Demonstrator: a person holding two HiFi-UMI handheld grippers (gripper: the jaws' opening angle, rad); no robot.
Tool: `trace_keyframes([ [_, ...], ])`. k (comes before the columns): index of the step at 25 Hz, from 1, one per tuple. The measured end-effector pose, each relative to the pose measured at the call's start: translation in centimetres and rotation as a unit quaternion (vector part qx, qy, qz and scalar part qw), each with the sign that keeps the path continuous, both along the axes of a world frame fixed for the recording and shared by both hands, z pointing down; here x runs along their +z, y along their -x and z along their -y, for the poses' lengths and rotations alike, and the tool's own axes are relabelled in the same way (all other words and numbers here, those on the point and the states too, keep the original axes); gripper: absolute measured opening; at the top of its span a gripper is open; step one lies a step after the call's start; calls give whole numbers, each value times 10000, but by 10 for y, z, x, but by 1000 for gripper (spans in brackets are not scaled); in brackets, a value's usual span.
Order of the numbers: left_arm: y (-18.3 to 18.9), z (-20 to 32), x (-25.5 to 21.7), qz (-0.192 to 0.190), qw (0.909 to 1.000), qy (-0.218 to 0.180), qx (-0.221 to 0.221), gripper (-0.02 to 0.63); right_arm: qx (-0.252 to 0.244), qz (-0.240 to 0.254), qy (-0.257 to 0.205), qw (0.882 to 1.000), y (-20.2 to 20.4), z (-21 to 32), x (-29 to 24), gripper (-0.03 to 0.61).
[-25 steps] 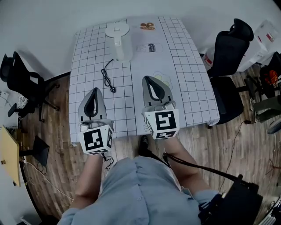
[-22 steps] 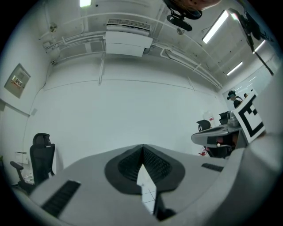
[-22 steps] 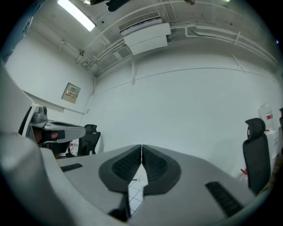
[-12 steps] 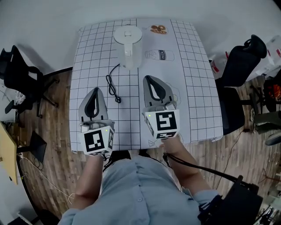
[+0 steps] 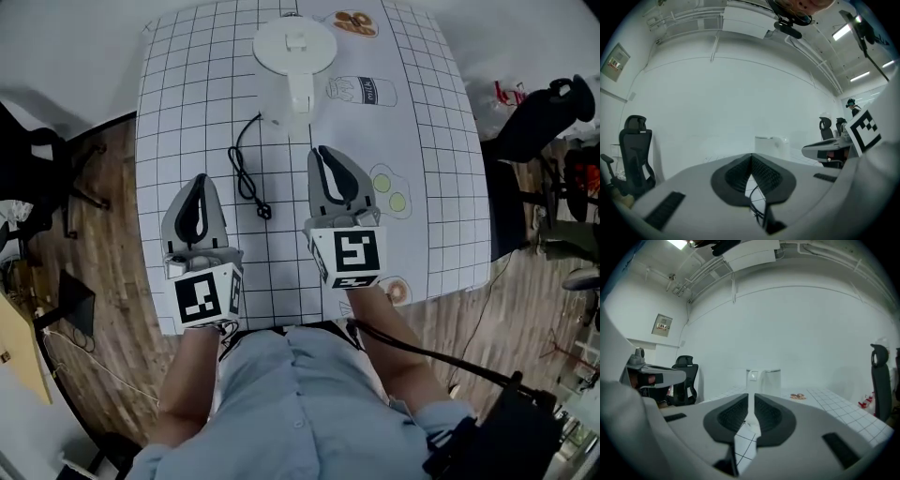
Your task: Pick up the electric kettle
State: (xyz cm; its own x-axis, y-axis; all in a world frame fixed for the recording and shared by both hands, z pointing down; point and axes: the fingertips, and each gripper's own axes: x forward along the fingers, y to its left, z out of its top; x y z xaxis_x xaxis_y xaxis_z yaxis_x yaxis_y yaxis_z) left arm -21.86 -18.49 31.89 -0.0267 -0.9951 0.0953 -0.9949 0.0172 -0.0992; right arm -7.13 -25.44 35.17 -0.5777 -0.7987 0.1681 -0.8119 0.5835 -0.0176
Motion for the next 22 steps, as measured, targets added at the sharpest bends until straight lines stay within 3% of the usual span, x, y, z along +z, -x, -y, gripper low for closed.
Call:
trace_keyframes([
  [1,5,4,5,-20,10000,48,4,0,30,31,56,10000,4,5,5,56],
  [3,14,11,16,-76,9998,158,9,0,108,47,220,9997,11,14,18,213],
  [4,18,14,20,-107,9997,214,11,0,162,22,299,9994,13,18,25,243],
  [15,40,47,56,-356,9979,521,129,0,584,-272,658,9958,30,58,67,255],
  [22,50,60,70,-442,9967,669,122,0,777,-285,604,9947,41,94,65,255],
])
